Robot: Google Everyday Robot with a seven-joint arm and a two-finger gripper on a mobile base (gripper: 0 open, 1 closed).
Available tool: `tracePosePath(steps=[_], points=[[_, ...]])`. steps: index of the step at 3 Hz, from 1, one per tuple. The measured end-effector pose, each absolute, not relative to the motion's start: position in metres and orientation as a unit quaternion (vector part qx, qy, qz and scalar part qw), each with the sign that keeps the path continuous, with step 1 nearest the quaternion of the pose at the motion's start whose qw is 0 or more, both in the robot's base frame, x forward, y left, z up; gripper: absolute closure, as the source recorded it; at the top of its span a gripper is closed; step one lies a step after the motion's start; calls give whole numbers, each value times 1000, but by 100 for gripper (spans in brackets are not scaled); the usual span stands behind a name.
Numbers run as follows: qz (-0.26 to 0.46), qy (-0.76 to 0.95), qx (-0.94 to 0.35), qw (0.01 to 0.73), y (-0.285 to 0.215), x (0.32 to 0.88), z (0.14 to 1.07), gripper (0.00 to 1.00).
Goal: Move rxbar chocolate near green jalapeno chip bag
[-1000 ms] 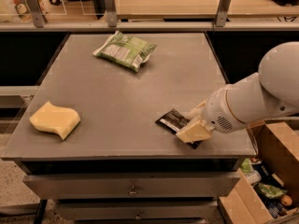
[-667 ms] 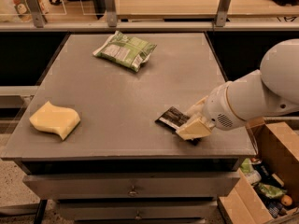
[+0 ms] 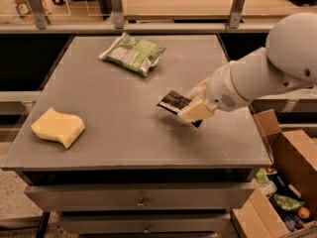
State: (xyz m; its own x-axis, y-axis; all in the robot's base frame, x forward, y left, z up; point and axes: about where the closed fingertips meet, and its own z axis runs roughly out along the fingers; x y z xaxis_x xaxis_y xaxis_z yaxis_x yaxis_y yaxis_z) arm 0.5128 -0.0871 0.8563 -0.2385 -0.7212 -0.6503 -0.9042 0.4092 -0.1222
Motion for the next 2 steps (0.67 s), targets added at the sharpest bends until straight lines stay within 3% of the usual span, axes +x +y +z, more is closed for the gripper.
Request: tracePosePath(steps=[2], points=[[166,750,-538,347,-60,577,854,100]])
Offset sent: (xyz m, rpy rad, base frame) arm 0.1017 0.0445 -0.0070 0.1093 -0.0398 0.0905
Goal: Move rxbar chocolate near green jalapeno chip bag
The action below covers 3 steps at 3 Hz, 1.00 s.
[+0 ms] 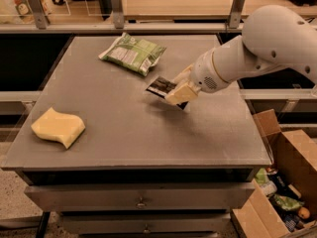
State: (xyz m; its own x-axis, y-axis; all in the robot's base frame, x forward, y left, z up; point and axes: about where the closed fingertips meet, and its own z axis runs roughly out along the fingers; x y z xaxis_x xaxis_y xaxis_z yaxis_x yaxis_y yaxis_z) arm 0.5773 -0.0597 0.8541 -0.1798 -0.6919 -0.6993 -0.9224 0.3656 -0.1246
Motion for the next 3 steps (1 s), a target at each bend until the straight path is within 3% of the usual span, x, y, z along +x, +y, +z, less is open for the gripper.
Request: tracePosePath(steps=[3], points=[[222,711,-566,353,23,617,834,100]])
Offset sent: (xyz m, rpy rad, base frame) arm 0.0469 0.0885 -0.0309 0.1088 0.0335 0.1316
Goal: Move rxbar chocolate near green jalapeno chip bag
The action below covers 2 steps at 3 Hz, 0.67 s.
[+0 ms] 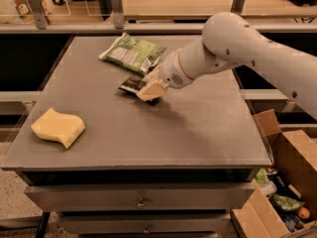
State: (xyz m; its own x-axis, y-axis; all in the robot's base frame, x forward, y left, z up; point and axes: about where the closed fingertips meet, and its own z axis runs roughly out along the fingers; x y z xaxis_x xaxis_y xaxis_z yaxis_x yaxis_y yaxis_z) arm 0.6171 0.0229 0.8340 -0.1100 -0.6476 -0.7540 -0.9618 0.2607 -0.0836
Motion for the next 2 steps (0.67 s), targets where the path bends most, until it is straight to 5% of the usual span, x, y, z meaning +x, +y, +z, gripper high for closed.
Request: tracePosePath(steps=[2], points=[[211,706,-580,349,56,635,840,100]])
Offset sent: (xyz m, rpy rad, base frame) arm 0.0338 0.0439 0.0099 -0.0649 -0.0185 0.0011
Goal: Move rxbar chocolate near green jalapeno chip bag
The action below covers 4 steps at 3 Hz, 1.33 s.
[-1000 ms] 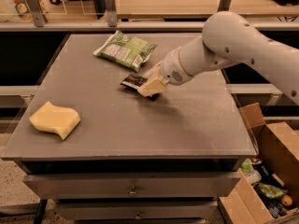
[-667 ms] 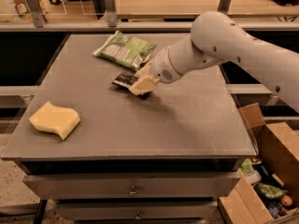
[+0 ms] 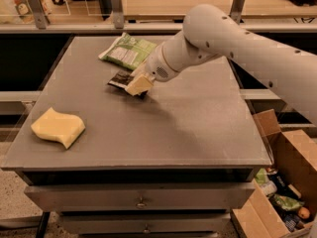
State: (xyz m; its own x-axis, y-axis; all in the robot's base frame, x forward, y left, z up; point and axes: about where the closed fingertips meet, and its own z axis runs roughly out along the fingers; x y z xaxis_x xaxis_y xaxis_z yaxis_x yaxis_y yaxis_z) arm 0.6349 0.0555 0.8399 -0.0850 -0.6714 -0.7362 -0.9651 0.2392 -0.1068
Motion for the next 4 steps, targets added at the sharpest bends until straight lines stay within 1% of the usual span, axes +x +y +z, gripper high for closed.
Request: tracePosePath(steps=[1,2,4], points=[[200,719,-572,340,58,652,838,100],[204,717,-573,341,55,665,840,82],[200,706,-584,348,47,672,855,36]])
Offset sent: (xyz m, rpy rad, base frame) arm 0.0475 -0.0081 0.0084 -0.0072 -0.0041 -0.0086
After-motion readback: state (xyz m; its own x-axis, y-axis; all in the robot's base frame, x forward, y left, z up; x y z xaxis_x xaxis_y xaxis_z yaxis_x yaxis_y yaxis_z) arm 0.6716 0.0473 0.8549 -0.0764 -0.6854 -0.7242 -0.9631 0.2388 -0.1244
